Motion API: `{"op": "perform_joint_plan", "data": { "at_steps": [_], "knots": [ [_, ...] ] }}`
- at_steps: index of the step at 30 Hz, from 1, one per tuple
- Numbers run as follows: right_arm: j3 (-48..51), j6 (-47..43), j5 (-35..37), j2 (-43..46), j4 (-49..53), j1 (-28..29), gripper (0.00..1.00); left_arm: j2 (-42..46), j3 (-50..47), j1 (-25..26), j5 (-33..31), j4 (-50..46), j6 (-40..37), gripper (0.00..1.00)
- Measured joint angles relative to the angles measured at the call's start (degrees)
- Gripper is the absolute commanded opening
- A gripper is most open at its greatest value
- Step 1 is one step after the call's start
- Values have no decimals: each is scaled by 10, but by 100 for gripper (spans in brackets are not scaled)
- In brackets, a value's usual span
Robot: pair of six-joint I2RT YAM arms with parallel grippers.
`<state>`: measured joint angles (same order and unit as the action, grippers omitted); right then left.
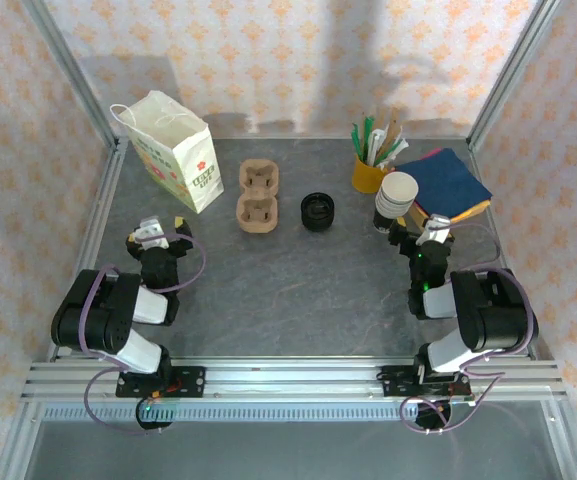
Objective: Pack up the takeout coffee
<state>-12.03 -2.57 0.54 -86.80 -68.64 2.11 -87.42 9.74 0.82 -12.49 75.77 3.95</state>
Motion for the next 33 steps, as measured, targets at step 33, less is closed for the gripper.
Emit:
{"op": "perform_joint_plan", "data": {
  "at_steps": [33],
  "knots": [
    [-24,46,35,153,123,0,100,195,-24,17,-56,-68,10,99]
  ]
}}
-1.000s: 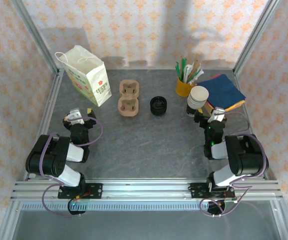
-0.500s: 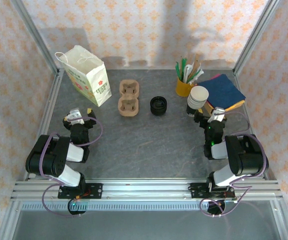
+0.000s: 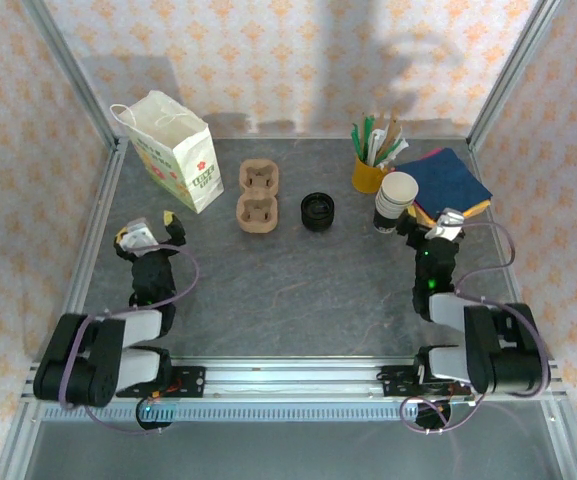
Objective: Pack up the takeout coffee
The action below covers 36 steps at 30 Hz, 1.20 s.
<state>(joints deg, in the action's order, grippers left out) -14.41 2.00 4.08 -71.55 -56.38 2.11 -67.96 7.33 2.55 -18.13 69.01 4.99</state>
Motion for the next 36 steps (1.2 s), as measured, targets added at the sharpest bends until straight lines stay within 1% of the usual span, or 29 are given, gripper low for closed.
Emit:
{"op": "perform_joint_plan", "data": {
  "at_steps": [5,7,10,13,17,18,19,21,22,24,26,27,28,30,36],
  "knots": [
    [-55,82,0,96,149,1,100,120,46,1,-20,-172,61,99],
    [-100,124,0,123,228,1,100,163,68,1,-21,-241,91,99],
    [-174,174,-15,141,344,1,100,208,133,3,-17,-380,141,99],
    [-236,201,-45,152,449,1,100,218,229,10,0,-525,186,99],
    [-314,214,-75,151,595,1,100,218,328,12,50,-673,223,99],
    [-333,215,-80,148,627,1,100,218,342,12,64,-699,230,97],
    [-360,214,-86,139,666,1,96,218,353,12,80,-726,237,88],
    [-412,214,-99,115,731,1,92,215,371,15,106,-778,241,86],
    [-442,213,-108,98,763,1,92,210,381,21,112,-805,241,88],
    [-498,212,-123,61,821,1,91,193,404,39,116,-852,236,91],
    [-546,210,-136,25,868,1,88,176,424,58,118,-889,227,91],
    [-570,208,-141,5,892,1,85,170,433,65,120,-905,221,91],
    [-590,205,-144,-13,912,1,84,165,441,69,124,-918,217,91],
    [-614,200,-144,-37,941,1,81,158,456,72,136,-938,210,91],
    [-673,178,-120,-109,1003,1,61,152,482,72,172,-951,189,89]
  ]
}}
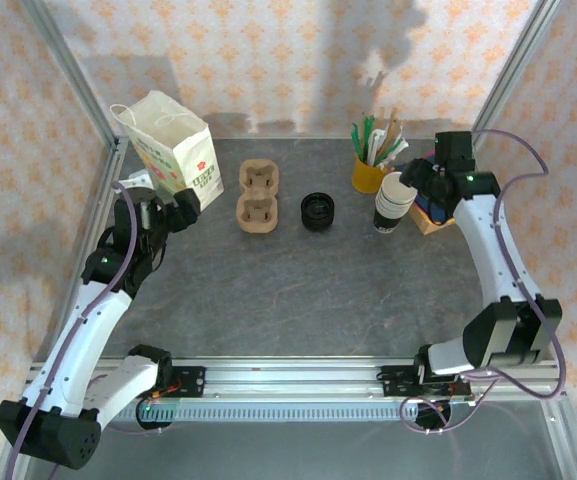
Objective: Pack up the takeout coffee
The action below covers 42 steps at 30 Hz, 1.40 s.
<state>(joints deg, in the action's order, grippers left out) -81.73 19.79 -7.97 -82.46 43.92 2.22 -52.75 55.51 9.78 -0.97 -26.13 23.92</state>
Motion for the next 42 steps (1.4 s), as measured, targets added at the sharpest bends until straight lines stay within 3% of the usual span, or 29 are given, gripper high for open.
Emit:
{"op": "perform_joint_plan", "data": {
  "at_steps": [11,39,42],
  "knots": [
    [-19,-19,-2,-81,24,0,41,-14,1,0,42,0,-16,90],
    [-20,-15,0,-90,13,0,0,12,-36,3,69,21,-9,90],
    [-20,-14,0,-90,12,0,0,12,-36,3,69,22,-9,90]
  ]
}}
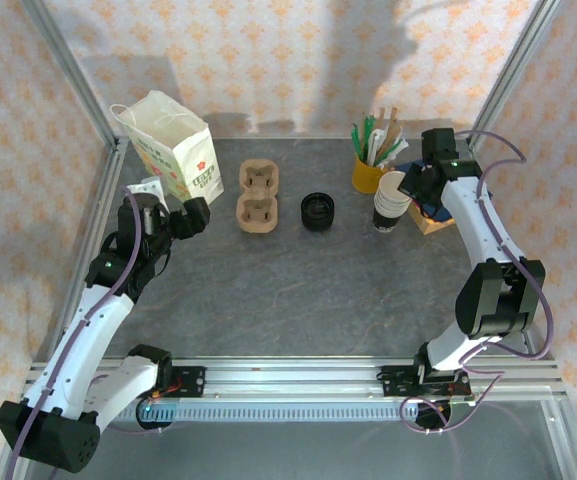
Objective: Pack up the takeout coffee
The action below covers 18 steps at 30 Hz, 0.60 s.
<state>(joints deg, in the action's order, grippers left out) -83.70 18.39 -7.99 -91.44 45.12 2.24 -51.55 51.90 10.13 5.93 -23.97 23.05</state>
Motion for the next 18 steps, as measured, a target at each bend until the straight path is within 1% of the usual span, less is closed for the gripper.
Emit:
{"op": "perform_joint_plan", "data": {
  "at_steps": [5,14,18],
  "knots": [
    [-11,0,-2,1,4,0,0,0,0,0,-2,0,0,90],
    [-137,-5,-3,17,58,0,0,0,0,0,-6,0,0,91],
    [-180,-7,-26,43,86,1,0,0,0,0,-7,0,0,91]
  ]
}}
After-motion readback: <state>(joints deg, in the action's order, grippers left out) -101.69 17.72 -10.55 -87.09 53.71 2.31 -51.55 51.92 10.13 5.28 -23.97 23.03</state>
